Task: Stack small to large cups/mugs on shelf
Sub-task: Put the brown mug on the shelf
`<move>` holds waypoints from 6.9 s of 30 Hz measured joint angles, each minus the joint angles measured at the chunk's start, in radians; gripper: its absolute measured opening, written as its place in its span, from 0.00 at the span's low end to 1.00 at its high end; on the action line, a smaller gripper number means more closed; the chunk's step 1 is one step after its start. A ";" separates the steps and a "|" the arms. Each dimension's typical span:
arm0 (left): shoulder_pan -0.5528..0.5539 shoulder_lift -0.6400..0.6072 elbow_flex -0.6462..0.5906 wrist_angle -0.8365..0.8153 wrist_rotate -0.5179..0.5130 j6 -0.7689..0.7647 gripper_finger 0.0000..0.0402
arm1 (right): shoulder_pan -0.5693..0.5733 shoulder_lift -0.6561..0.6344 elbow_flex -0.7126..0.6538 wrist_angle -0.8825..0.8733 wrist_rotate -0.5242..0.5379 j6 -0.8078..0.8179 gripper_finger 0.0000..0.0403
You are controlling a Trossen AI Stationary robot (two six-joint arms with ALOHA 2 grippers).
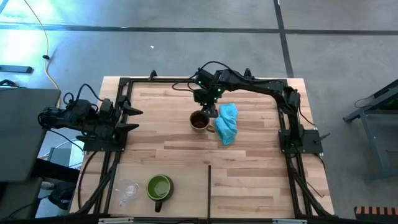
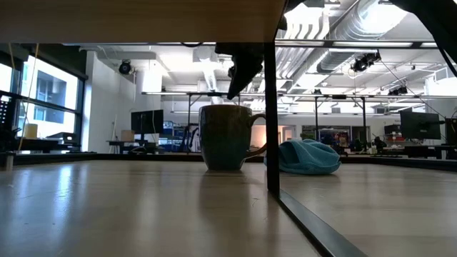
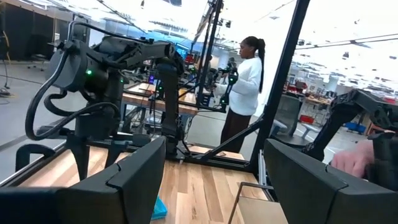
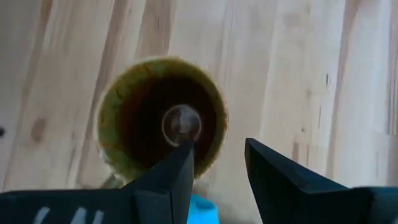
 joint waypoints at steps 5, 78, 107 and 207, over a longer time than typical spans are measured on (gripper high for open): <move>0.000 0.000 0.000 0.000 0.000 0.002 0.65 | -0.001 0.000 0.000 0.012 0.052 0.037 0.34; 0.000 0.000 0.000 -0.037 -0.001 -0.001 0.65 | 0.070 0.034 0.000 -0.146 0.083 0.227 0.34; 0.000 0.000 0.000 -0.037 -0.001 -0.001 0.65 | 0.173 0.034 0.001 -0.127 -0.038 -0.187 0.34; 0.000 0.000 0.000 -0.060 0.010 -0.003 0.65 | 0.196 0.126 -0.003 -0.027 0.089 0.444 0.24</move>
